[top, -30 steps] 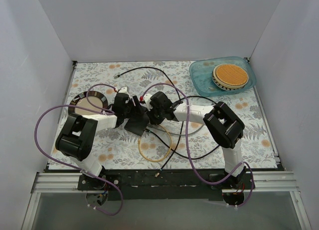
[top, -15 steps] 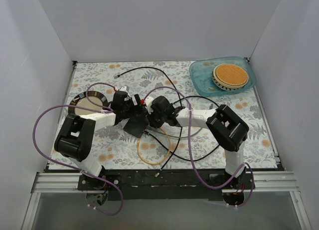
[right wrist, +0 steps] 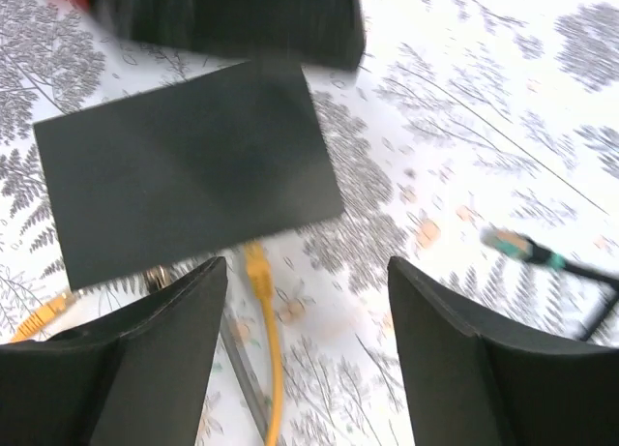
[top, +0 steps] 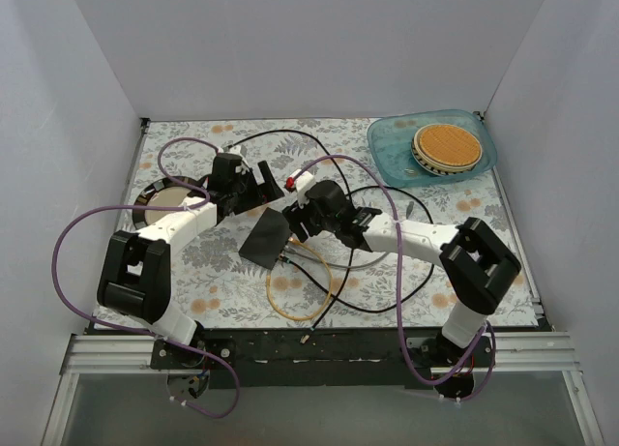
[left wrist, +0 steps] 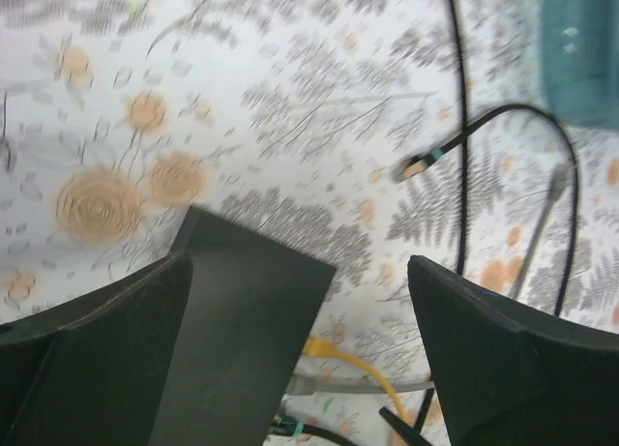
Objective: Insert the plug into the switch port
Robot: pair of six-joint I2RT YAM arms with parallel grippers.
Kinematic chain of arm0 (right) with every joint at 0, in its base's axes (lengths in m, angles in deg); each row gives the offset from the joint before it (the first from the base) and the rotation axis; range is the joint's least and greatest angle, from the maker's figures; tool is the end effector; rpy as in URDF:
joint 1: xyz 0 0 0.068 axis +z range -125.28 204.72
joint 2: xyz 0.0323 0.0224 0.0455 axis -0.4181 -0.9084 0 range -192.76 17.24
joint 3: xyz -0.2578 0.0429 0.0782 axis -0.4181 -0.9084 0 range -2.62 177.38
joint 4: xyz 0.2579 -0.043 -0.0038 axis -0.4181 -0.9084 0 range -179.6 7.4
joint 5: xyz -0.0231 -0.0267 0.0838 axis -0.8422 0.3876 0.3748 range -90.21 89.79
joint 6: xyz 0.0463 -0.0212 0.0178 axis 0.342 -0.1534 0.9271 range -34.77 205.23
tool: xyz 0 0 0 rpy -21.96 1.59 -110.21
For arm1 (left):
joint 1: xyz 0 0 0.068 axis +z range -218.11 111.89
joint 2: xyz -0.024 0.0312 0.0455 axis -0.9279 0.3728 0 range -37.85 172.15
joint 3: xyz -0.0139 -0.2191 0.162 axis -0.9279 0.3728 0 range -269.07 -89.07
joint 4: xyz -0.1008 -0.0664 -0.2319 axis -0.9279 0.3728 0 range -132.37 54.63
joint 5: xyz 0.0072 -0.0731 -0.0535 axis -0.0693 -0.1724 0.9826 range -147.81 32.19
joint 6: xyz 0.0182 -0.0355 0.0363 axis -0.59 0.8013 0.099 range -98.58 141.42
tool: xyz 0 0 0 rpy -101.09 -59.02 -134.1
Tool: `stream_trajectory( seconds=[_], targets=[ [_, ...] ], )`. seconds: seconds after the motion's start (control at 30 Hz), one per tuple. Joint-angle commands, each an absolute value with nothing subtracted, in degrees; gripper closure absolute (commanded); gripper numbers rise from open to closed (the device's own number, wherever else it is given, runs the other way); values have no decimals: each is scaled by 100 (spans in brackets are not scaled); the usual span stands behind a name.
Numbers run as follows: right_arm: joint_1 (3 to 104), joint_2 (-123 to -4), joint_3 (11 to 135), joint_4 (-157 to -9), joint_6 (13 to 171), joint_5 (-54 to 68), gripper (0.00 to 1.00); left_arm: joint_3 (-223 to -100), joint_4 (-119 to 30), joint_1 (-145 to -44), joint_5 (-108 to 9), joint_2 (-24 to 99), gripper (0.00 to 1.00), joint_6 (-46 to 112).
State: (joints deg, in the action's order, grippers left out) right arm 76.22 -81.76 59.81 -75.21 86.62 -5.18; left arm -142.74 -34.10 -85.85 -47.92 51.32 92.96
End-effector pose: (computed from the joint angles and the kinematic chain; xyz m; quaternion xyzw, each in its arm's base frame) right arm 0.2449 0.3027 0.2230 -0.3450 0.7898 0.1918 0.4695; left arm 0.3116 -0.1061 0.2086 -0.3845 0.8324 -0.3312 0.2226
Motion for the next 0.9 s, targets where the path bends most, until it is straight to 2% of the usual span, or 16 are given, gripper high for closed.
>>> stream_trajectory(
  seconds=[0.0, 0.2, 0.5, 0.67, 0.87],
  targets=[
    [7596, -7330, 5653, -7461, 8751, -1320, 22, -15251, -2999, -8534, -4875, 4750, 4, 9050],
    [7341, -6494, 5442, -7785, 9006, -1637, 19, -16132, -2998, -8507, -4508, 5022, 2, 9348],
    [6594, -6722, 5740, -8217, 9085, -1490, 18, -15008, -3745, -8516, -4207, 4557, 2, 9314],
    [6102, -7442, 6258, -8190, 8892, -1243, 21, -14937, -3648, -8507, -4014, 4521, 2, 9243],
    [5645, -8812, 7585, -8629, 8682, -927, 30, -15025, -3508, -8507, -3909, 4679, 2, 9155]
  ],
)
